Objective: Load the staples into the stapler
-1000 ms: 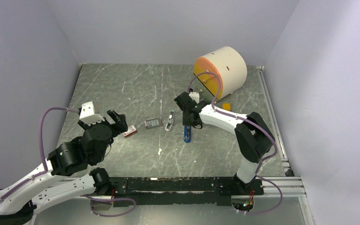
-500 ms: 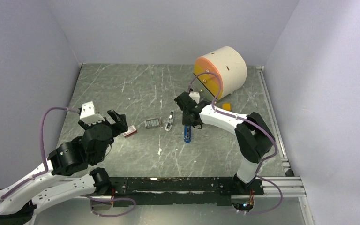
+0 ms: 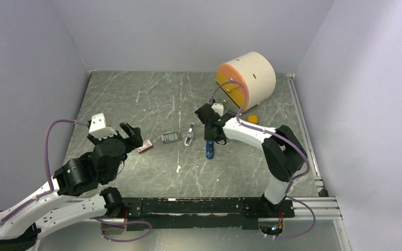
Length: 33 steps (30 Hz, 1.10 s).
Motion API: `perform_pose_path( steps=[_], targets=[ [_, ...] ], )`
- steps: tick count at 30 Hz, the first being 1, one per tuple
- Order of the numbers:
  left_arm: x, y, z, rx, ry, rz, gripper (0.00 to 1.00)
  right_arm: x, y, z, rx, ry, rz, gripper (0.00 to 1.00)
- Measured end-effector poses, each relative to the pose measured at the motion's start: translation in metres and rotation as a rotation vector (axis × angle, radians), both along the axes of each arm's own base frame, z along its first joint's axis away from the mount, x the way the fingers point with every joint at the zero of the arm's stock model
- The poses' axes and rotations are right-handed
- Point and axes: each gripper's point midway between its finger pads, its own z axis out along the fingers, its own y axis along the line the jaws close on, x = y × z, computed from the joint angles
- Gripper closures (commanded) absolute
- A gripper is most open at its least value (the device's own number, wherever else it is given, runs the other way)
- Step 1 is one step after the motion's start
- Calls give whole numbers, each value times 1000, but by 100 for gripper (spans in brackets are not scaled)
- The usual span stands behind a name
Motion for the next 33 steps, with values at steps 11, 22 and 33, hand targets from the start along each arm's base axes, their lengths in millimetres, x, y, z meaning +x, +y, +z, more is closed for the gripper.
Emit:
perform_pose_path(
  steps=[11, 22, 33],
  targets=[
    [0, 0, 0, -1, 0, 0, 10, 0, 0, -4, 6, -4, 3, 69],
    [0, -1, -1, 3, 2, 0, 10, 4, 3, 26, 62, -77, 24, 59],
    [2, -2, -6, 41, 22, 2, 11, -4, 68, 74, 260, -199, 191, 49]
  ],
)
